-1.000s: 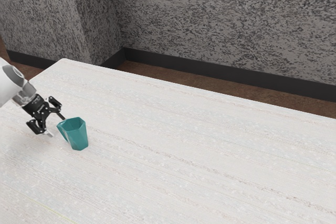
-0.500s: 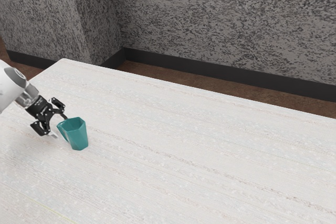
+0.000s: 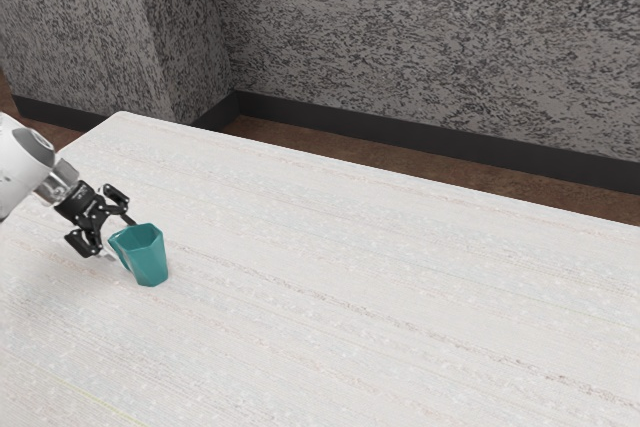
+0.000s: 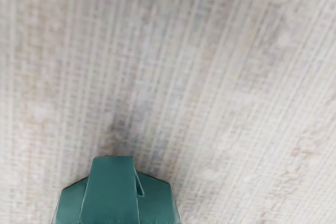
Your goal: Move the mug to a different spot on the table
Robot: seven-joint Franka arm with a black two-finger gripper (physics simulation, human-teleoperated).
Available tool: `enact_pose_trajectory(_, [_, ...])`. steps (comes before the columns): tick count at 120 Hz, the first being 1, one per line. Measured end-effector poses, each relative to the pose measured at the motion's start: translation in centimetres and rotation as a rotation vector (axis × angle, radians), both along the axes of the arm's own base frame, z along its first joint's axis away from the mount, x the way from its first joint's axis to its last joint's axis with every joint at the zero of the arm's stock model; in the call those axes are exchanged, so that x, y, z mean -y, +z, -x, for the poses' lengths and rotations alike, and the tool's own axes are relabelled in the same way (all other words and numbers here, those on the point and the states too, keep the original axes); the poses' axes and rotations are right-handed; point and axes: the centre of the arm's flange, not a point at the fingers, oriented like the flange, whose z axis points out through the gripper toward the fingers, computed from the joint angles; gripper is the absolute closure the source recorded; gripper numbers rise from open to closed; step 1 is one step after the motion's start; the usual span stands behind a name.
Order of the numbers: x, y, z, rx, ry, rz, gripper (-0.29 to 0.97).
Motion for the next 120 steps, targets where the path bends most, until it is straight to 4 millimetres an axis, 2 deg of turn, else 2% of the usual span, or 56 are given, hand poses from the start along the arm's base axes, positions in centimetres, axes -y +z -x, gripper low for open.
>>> enact_pose_trajectory(55, [0.2,-0.4,0.2,-0.006,0.013,0.005,0.09])
enact_pose_trajectory(120, [0.6,-1.6,0.4,-0.009,0.038,0.023,0.11])
